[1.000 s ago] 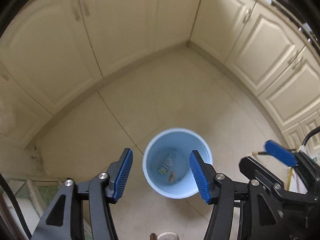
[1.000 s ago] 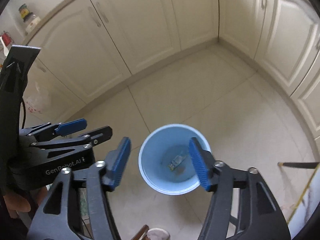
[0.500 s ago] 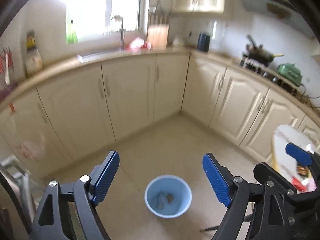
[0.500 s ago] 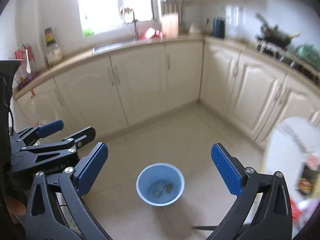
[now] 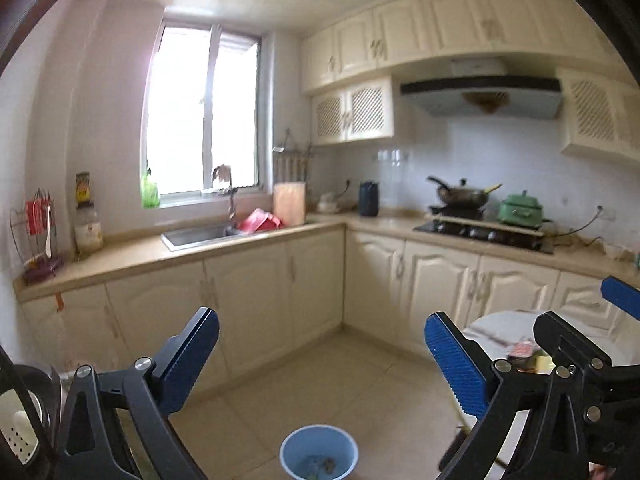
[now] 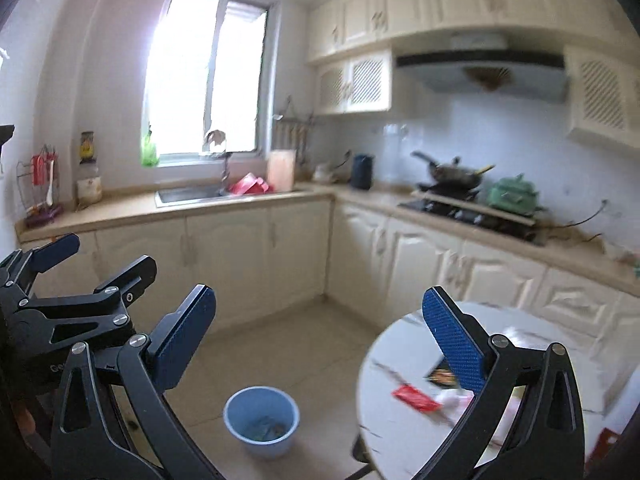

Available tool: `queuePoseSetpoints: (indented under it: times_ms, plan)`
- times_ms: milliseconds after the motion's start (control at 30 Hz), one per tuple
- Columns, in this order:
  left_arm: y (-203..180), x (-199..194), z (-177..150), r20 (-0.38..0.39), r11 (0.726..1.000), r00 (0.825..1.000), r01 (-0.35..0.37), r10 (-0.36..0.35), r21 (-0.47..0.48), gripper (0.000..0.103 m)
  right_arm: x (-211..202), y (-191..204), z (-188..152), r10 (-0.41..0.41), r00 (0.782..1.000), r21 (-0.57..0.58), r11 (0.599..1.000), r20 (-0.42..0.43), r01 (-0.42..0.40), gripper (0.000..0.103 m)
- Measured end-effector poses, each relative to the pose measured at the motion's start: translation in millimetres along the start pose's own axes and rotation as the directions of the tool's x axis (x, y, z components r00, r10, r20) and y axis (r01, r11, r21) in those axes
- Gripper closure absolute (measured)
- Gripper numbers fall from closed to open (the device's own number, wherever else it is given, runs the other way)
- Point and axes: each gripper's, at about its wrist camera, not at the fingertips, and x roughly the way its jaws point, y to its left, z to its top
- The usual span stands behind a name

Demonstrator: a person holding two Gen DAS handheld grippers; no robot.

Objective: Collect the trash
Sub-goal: 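Move both tools back toward the table, then grasp the red wrapper with the left tool while the right tool grasps the plastic bag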

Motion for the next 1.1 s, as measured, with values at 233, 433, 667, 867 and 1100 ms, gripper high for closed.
queuePoseSetpoints:
  times_ms: [233, 433, 667, 867, 1100]
  plan:
    - [28, -86, -87, 0.095, 0.999, 0.995, 0.028, -0.03, 0.018, 0.001, -60, -21, 4, -0.079, 0.994, 0.029, 0.997, 0.077, 0.077, 0.0]
    - [37, -150, -121, 0.124, 0.999, 0.992, 0.034, -0.038, 0.034, 0.001, -85, -37, 3, -0.111, 0.989, 0.049, 0.993, 0.102, 0.106, 0.0]
    - [14, -141, -108, 0.105, 0.994, 0.99, 0.083, -0.089, 0.066, 0.001, -86, -65, -5, -0.145, 0.985, 0.083, 0.987, 0.091, 0.138, 0.0]
    - [-15, -77, -86, -0.041, 0.97, 0.974, 0.227, -0.224, 0.091, 0.001, -74, -111, -23, -0.184, 0.983, 0.122, 0.976, 0.027, 0.179, 0.0]
    - [-58, 6, -103, -0.239, 0.942, 0.926, 0.322, -0.292, 0.095, 0.001, -44, -184, -57, -0.265, 0.96, 0.207, 0.938, -0.089, 0.278, 0.0]
